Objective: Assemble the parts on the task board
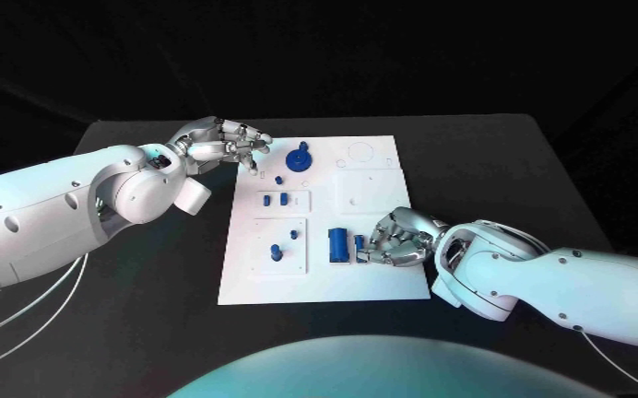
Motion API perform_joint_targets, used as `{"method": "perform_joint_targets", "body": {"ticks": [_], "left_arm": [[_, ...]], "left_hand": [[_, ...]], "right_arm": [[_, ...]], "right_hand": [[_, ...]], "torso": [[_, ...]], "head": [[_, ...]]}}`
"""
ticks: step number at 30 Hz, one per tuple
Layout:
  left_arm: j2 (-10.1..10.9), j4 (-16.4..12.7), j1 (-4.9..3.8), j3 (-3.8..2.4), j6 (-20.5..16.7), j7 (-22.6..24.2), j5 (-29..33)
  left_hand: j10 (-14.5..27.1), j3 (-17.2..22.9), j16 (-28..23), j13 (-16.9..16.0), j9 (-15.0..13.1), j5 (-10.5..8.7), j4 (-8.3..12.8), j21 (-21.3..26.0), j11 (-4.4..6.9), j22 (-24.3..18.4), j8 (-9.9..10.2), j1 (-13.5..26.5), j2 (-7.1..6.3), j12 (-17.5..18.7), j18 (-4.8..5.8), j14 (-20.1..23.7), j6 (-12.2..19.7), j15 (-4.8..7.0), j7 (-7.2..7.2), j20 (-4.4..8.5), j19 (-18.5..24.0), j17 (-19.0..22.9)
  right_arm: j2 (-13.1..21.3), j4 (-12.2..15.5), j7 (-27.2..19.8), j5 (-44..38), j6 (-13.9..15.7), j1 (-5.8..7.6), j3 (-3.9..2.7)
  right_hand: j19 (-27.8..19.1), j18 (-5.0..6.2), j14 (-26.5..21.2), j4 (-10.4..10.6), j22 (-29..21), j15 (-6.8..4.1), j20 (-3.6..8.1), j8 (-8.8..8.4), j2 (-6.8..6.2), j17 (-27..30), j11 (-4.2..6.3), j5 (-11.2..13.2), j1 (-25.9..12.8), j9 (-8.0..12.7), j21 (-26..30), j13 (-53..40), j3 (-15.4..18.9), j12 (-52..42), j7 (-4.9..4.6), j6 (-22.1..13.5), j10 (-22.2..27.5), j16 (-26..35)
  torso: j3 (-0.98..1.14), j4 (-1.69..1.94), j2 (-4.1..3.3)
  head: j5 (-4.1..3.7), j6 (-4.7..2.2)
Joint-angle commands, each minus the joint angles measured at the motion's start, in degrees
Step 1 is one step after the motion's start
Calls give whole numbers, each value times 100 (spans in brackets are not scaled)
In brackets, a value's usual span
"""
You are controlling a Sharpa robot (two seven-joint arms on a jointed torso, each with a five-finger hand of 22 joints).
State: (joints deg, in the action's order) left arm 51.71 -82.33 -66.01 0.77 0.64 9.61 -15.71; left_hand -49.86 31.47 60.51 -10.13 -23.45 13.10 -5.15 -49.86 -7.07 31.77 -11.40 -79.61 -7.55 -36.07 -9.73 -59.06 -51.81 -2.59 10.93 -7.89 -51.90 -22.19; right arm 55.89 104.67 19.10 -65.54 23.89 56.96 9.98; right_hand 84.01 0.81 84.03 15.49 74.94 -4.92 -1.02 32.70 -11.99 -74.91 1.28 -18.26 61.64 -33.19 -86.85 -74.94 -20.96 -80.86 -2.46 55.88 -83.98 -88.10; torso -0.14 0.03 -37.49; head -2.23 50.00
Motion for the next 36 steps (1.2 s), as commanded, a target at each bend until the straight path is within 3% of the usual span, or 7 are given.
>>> {"method": "perform_joint_targets", "body": {"ticks": [1, 11, 18, 24, 30, 36], "left_arm": [[-12, -7, 0, -3, 91, 36, -14], [-18, -4, 0, -3, 88, 36, -14], [-19, -4, 0, -3, 85, 36, -14], [-22, -1, 0, -3, 87, 37, -14], [-22, -1, 1, -3, 77, 46, -12], [-25, 0, 5, -2, 3, 126, 52]], "left_hand": [[35, 29, -35, 6, -7, 20, 10, 23, 3, -10, 27, 7, 15, 20, -77, 3, 34, -28, -12, -42, -9, -8], [36, 32, -36, 6, -10, 20, 5, 24, 2, -10, 28, 12, 19, 20, -77, 3, 34, -29, -11, -43, -9, -10], [36, 32, -36, 6, -10, 20, 5, 24, 2, -10, 28, 12, 19, 20, -77, 3, 34, -29, -11, -43, -9, -10], [36, 32, -36, 6, -10, 20, 5, 24, 2, -10, 28, 12, 19, 20, -77, 3, 34, -29, -11, -43, -9, -10], [36, 32, -36, 6, -10, 20, 5, 24, 2, -10, 28, 12, 19, 20, -77, 3, 34, -29, -11, -43, -9, -10], [42, 23, -41, 8, -26, 15, -36, 39, -5, -18, 34, 63, 13, 23, -75, 5, 43, -39, -6, -53, -2, -20]], "right_arm": [[-27, -49, 54, -104, 66, -10, 7], [-81, -105, 77, -151, -7, -10, 6], [-94, -132, 102, -241, -54, -10, 7], [-86, -119, 48, -244, 37, -10, 7], [-39, -26, -259, -34, 245, -9, 3], [52, 108, -909, 602, 464, 80, -20]], "right_hand": [[546, -24, 531, -9, 1430, -37, 31, -26, 12, -1218, 40, -11, 32, -6, -25, -828, 14, -37, -4, 38, -166, -22], [547, -25, 534, -66, 1432, -43, 35, -33, 14, -1227, 50, -13, 171, -12, -29, -839, 15, -47, 8, 44, -173, -28], [550, -28, 534, -220, 1436, -60, 47, -65, 31, -1230, 71, -40, 511, -9, -46, -848, -143, -51, 33, 46, -175, -29], [548, -27, 534, -173, 1434, -57, 47, -72, 23, -1228, 62, -31, 470, -6, -39, -846, -145, -46, 18, 59, -173, -27], [541, -20, 530, -109, 1425, -50, 43, -84, 11, -1213, 53, -25, 409, -3, -3, -842, -134, -38, 8, 58, -169, -18], [519, 1, 514, -21, 1395, -17, 23, -180, -40, -1144, 9, -27, 355, 25, 109, -807, -103, 16, -47, -63, -136, 23]], "torso": [[-4, 4, 3], [-6, 14, 1], [0, 5, 0], [-1, -9, 4], [-2, 0, 8], [-26, -9, 53]], "head": [[-11, 0], [-25, 0], [1, 0], [1, 0], [3, 0], [-15, 0]]}}
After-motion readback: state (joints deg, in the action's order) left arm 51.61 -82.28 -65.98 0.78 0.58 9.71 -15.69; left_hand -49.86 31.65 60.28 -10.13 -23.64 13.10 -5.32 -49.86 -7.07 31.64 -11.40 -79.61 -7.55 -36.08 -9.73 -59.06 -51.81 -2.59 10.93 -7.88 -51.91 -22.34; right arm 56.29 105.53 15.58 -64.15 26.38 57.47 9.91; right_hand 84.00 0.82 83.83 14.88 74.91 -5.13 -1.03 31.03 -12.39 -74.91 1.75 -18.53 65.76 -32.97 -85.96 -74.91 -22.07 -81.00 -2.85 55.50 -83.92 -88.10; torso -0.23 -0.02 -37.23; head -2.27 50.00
